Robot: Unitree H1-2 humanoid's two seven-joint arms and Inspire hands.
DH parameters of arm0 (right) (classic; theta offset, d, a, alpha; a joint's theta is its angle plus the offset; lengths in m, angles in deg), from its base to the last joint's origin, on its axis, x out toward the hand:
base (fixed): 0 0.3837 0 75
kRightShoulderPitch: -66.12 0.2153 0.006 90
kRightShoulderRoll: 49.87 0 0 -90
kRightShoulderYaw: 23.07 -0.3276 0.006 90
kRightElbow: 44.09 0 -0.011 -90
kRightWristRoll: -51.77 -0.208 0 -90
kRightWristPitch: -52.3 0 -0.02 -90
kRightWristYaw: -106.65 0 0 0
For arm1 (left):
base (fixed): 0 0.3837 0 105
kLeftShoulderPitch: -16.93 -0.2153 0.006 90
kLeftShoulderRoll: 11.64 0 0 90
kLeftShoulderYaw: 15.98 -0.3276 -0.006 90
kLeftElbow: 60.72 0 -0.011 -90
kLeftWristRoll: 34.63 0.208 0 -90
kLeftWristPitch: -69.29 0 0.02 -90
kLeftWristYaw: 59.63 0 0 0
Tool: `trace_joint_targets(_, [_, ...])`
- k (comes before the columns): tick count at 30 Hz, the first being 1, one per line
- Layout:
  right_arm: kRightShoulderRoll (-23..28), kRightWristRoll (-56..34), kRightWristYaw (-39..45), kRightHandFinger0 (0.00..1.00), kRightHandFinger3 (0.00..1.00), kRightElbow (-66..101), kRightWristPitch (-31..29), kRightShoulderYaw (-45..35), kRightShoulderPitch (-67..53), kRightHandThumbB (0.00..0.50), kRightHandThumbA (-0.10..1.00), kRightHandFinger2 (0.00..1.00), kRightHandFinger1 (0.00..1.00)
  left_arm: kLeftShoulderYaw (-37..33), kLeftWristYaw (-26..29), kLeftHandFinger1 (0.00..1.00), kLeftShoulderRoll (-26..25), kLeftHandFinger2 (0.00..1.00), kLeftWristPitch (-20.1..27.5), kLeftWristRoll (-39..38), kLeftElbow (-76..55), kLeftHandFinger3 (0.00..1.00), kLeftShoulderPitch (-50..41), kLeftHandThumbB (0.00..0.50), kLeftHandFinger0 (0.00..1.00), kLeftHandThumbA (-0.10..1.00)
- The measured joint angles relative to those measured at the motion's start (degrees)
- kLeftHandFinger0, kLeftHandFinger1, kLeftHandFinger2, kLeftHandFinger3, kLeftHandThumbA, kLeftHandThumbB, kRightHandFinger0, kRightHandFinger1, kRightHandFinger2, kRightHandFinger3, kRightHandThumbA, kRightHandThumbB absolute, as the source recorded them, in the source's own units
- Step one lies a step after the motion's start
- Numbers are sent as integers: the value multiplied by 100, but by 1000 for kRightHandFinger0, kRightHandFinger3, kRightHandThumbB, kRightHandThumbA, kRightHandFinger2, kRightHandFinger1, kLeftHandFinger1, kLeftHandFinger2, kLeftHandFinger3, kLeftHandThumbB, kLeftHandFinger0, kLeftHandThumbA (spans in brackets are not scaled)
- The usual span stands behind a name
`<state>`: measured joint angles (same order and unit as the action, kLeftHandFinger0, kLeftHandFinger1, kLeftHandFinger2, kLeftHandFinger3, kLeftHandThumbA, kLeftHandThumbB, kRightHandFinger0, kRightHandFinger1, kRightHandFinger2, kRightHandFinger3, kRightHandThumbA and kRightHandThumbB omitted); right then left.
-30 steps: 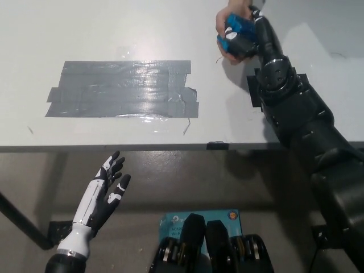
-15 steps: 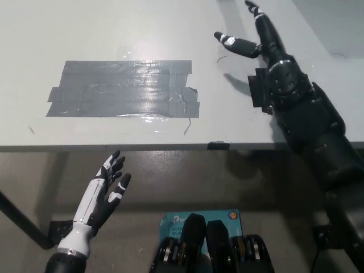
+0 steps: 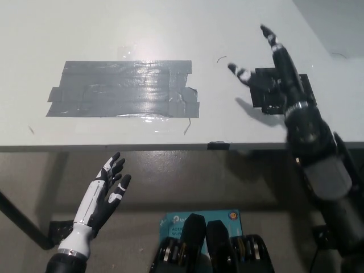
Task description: A rubick's cube is kept in the black marked spot on the table and the robot uses its right arm to pick it up and hands it to a person
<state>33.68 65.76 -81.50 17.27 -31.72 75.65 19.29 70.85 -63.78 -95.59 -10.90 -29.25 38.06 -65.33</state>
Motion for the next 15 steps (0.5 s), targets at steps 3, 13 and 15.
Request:
trace_joint_targets(3, [3,0,16,1000,1000,453,41,-20,-396,305,915,1000,1000,0,0,1000,0,1000,-7,0,5,1000,0,224,1000,770])
trace_joint_targets(13, [4,-28,66,1000,1000,2350,120,-93,-2080,159,935,1000,1000,1,0,1000,0,1000,-66,0,6,1000,1,222,1000,769])
trace_joint_targets(15, [3,-46,73,1000,1000,2691,117,-112,-2305,133,876,1000,1000,1,0,1000,0,1000,-72,0,6,1000,0,222,1000,769])
